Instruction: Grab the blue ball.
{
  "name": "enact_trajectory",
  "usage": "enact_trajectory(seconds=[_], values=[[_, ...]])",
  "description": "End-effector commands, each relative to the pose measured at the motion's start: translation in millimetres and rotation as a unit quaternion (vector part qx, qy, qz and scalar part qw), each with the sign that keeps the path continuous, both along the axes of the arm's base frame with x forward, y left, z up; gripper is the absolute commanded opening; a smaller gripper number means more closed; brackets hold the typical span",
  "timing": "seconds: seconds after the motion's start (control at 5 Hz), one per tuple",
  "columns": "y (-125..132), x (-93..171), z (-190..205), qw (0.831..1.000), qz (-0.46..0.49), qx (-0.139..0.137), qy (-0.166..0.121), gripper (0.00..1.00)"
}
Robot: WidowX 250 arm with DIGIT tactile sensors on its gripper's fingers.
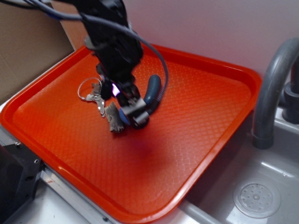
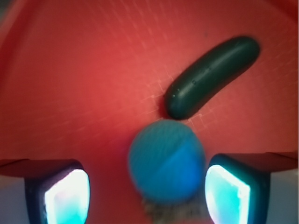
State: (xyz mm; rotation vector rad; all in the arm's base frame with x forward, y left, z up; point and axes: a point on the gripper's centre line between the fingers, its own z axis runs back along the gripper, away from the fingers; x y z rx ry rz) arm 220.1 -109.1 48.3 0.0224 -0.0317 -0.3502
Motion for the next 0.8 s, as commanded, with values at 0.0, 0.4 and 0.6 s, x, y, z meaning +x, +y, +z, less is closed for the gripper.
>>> enact_trajectory(seconds=[0.0, 0.4, 0.6], values=[[-14, 13, -12, 0.998, 0.02, 0.055, 0.006, 0.94], [14, 23, 5, 0.997, 0.077, 0.025, 0.016, 0.0], [26, 17, 27, 0.996, 0.085, 0.008, 0.003, 0.0]])
